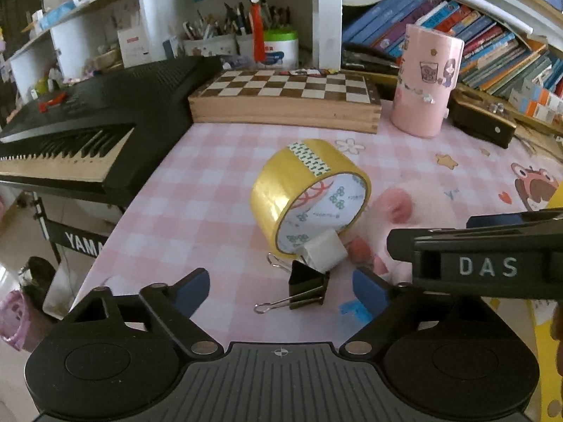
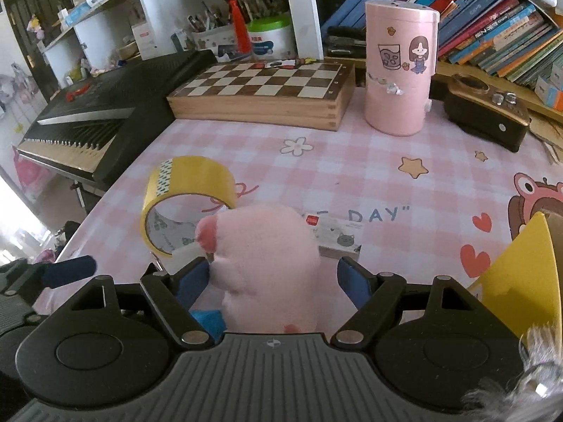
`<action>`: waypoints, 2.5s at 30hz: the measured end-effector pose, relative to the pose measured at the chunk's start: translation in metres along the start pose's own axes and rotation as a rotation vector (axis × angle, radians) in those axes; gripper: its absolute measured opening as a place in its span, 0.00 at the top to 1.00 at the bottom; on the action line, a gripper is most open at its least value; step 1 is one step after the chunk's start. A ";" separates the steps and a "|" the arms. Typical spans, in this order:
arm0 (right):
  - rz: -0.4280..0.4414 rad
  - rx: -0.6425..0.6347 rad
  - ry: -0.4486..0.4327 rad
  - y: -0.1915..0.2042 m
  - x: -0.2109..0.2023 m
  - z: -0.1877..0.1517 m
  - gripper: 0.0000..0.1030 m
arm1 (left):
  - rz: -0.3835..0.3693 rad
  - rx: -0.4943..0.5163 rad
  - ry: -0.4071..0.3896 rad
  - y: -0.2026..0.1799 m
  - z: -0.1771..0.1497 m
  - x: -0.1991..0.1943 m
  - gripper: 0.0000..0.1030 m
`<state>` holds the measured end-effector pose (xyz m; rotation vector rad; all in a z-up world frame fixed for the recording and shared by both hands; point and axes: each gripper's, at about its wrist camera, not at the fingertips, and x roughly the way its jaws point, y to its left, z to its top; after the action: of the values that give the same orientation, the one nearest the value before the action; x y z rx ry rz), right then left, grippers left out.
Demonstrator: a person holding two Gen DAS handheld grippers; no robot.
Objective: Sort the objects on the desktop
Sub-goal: 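Grasp the black binder clip with left gripper while right gripper grasps pink plush pig, then carry the binder clip and plush pig with both grippers toward the yellow box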
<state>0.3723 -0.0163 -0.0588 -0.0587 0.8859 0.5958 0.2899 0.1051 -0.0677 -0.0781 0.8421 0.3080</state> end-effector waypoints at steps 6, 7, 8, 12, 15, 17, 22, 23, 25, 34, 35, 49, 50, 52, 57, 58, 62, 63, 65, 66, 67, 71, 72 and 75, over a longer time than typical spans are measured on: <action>0.008 0.006 0.015 -0.002 0.002 0.000 0.23 | -0.034 0.001 0.052 0.001 0.002 0.013 0.31; 0.009 0.007 0.023 -0.002 0.003 0.001 0.23 | -0.037 0.014 0.054 0.000 0.002 0.015 0.34; 0.011 0.008 0.032 -0.002 0.005 0.001 0.23 | -0.039 0.030 0.056 -0.002 0.002 0.017 0.38; 0.007 0.009 0.043 -0.002 0.014 0.003 0.23 | -0.058 0.069 0.081 -0.009 0.001 0.025 0.61; 0.006 0.007 0.056 0.000 0.020 0.005 0.24 | -0.074 0.082 0.090 -0.012 0.000 0.027 0.76; 0.010 0.002 0.077 0.001 0.025 0.005 0.35 | -0.073 0.076 0.084 -0.011 0.000 0.027 0.77; 0.014 -0.057 0.052 0.005 0.018 0.006 0.42 | -0.055 -0.002 0.043 0.002 0.004 0.017 0.77; 0.013 -0.064 0.039 0.005 0.014 0.007 0.42 | -0.057 -0.007 0.032 0.004 0.004 0.012 0.77; 0.010 -0.073 0.020 0.006 0.005 0.006 0.42 | -0.066 -0.021 0.014 0.009 0.005 0.003 0.77; 0.014 -0.010 -0.058 0.006 -0.037 0.000 0.42 | -0.104 -0.034 -0.085 0.027 0.002 -0.053 0.77; 0.013 -0.006 -0.062 0.008 -0.041 -0.002 0.42 | -0.110 -0.032 -0.098 0.028 0.002 -0.059 0.77; -0.004 -0.014 -0.108 0.048 -0.109 -0.052 0.42 | -0.200 0.006 -0.210 0.050 -0.029 -0.135 0.77; -0.012 -0.018 -0.109 0.051 -0.112 -0.057 0.42 | -0.207 0.007 -0.208 0.052 -0.034 -0.137 0.77; -0.032 -0.026 -0.111 0.056 -0.118 -0.067 0.42 | -0.228 0.009 -0.198 0.054 -0.044 -0.140 0.77; -0.083 -0.029 -0.113 0.067 -0.134 -0.087 0.42 | -0.248 0.052 -0.199 0.058 -0.068 -0.153 0.77; -0.084 -0.018 -0.106 0.069 -0.137 -0.092 0.42 | -0.254 0.060 -0.204 0.059 -0.071 -0.158 0.77; -0.075 0.045 -0.062 0.081 -0.145 -0.115 0.42 | -0.268 0.094 -0.213 0.067 -0.090 -0.175 0.77; -0.077 0.054 -0.056 0.085 -0.147 -0.120 0.42 | -0.270 0.096 -0.211 0.069 -0.094 -0.179 0.77; -0.078 0.070 -0.045 0.094 -0.151 -0.131 0.42 | -0.275 0.096 -0.204 0.076 -0.103 -0.186 0.77; -0.077 0.075 -0.042 0.099 -0.153 -0.135 0.42 | -0.276 0.095 -0.201 0.080 -0.106 -0.189 0.77; -0.081 0.079 -0.035 0.103 -0.154 -0.139 0.42 | -0.275 0.093 -0.200 0.084 -0.109 -0.192 0.77; -0.097 0.088 -0.020 0.118 -0.159 -0.150 0.42 | -0.265 0.094 -0.210 0.097 -0.118 -0.203 0.77; -0.097 0.087 -0.022 0.121 -0.160 -0.151 0.42 | -0.262 0.099 -0.216 0.099 -0.121 -0.206 0.77; -0.094 0.072 -0.032 0.131 -0.166 -0.157 0.42 | -0.254 0.121 -0.220 0.100 -0.127 -0.213 0.77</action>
<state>0.1140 -0.0289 -0.0111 -0.0251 0.8681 0.4756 0.0349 0.1258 0.0113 -0.0368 0.6221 0.0254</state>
